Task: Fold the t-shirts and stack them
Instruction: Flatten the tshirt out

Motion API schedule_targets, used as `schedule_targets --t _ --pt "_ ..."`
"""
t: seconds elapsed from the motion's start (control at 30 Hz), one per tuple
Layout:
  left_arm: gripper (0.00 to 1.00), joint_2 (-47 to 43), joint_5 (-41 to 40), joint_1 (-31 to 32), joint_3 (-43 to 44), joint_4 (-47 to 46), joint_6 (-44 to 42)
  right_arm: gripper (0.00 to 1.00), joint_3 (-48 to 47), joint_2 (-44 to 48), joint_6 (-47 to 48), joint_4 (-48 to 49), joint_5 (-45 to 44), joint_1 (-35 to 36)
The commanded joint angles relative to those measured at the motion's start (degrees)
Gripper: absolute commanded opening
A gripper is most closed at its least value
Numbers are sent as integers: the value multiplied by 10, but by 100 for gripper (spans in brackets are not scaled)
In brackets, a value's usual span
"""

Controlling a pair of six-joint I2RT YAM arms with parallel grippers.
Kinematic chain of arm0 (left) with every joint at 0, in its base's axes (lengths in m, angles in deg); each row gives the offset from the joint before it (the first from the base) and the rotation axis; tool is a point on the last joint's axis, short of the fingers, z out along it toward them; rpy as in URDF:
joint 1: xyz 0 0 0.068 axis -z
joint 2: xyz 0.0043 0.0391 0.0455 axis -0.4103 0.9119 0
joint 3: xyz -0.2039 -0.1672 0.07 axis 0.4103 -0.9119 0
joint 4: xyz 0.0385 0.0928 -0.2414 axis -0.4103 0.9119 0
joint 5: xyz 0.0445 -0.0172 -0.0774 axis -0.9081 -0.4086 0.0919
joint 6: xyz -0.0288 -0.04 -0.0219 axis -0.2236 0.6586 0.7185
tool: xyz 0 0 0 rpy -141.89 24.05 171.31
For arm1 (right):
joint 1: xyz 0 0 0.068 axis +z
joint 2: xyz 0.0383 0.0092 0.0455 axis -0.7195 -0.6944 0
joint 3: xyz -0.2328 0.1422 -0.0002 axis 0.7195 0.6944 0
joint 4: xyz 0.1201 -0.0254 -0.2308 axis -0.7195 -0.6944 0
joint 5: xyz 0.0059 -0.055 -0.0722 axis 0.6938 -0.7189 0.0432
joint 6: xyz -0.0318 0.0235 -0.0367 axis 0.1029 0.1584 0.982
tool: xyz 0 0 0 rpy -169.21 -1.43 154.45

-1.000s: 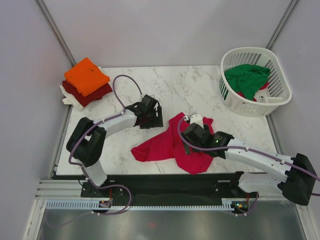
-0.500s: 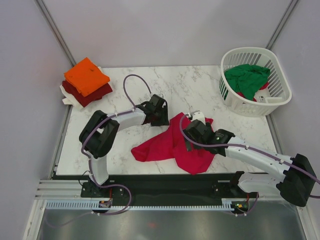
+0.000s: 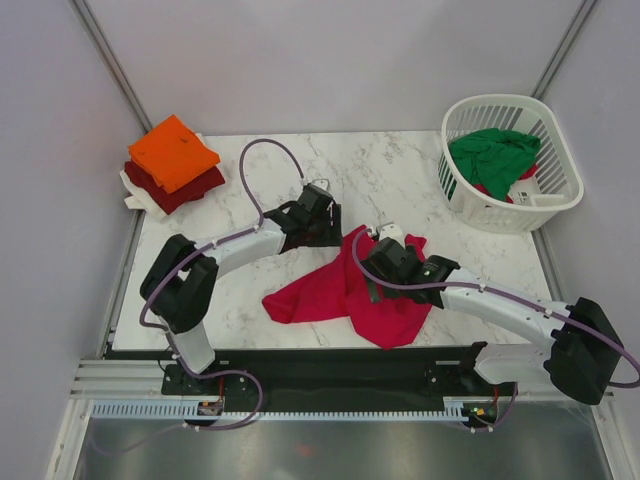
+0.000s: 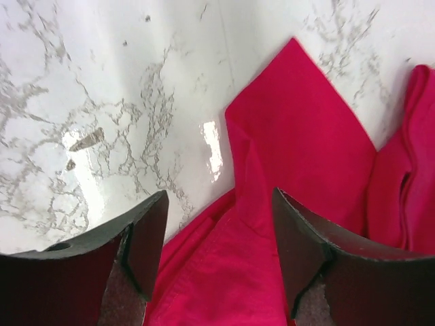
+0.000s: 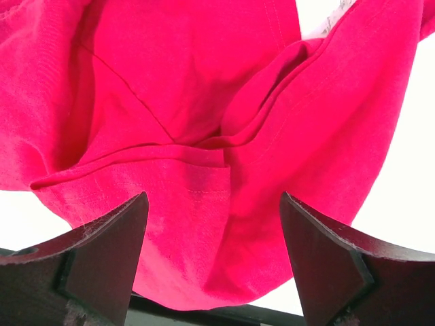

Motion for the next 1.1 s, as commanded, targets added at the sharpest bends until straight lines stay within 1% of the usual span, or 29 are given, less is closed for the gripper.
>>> schedule_targets --t 0.0,0.1,0.17,0.37,0.4,0.43,0.47,0.5,0.57,0.6,0.67,0.7,0.73,0.83,0.93,0.97,1.07 --pt "69 -22 -27 7 28 22 -26 86 -16 -2 5 14 1 -3" --pt "64 -5 -29 25 32 23 -26 86 -15 -1 5 14 3 -3" --pt "62 11 -21 36 35 22 -21 86 -13 2 4 14 1 -3" --pt "53 52 -22 55 57 23 -18 86 -8 13 2 12 1 -3" --pt "47 57 -24 55 60 22 -19 86 -8 13 2 10 0 -3" --pt "43 60 -25 55 66 22 -20 86 -7 16 3 9 0 -3" --pt "37 64 -28 55 68 23 -22 86 -7 17 3 8 -2 -3" --pt "23 65 -34 55 70 23 -21 86 -7 19 2 7 -3 -4" --pt "10 61 -42 55 72 27 -28 86 -7 21 4 4 -1 -4" --pt "2 51 -60 55 74 32 -33 85 -8 22 4 3 -1 -4" --pt "2 35 -83 55 79 42 -49 83 -11 27 17 2 20 -4" --pt "2 11 -100 55 80 54 -55 83 -14 30 25 6 33 0" --pt "2 1 -108 55 86 59 -66 82 -15 39 34 13 77 7" --pt "2 -36 -133 55 98 84 -76 77 -21 39 41 39 107 61" --pt "2 -41 -139 54 98 92 -80 72 -31 2 27 50 115 98" --pt "2 -37 -137 54 98 91 -79 68 -30 -7 26 58 113 104" --pt "2 -17 -125 54 94 101 -68 63 -29 -37 13 71 111 111"
